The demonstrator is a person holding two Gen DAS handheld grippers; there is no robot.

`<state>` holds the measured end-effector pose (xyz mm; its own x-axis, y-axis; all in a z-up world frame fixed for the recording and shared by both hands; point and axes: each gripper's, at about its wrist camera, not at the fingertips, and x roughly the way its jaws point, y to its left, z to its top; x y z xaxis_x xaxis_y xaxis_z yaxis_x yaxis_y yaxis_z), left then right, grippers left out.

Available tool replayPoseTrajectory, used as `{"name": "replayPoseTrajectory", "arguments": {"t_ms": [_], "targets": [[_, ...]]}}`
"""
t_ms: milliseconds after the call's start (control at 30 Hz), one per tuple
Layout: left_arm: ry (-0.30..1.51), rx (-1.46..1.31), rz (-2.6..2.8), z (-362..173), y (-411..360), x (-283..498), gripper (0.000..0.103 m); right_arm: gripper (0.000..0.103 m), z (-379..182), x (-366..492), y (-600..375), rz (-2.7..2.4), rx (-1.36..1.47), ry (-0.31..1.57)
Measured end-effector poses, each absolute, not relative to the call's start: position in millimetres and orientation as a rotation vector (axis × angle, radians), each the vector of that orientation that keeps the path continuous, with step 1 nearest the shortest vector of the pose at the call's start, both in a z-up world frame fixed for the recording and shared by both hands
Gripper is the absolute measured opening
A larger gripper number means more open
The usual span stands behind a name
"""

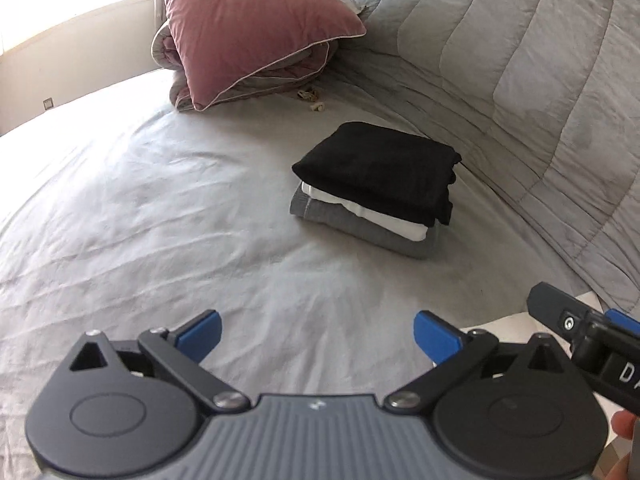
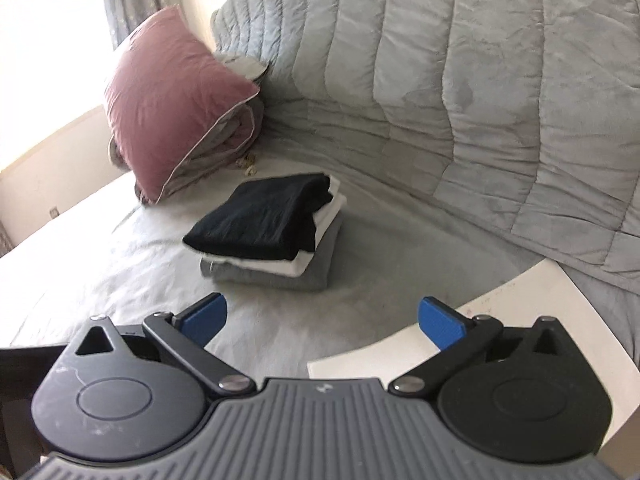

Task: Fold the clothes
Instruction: 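Open both grippers and withdraw them from the stacked shirt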

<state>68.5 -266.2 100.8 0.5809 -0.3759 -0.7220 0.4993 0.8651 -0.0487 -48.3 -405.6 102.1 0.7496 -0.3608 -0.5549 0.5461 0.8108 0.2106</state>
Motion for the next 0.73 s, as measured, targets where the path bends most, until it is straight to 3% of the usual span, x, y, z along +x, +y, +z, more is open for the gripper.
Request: {"name": "replayPoseTrajectory", "arguments": {"t_ms": [733], "targets": [[0.805, 0.167, -0.523, 114, -256, 46, 0.102, 0.103, 126, -63, -395, -0.49, 0.355, 0.494]]}}
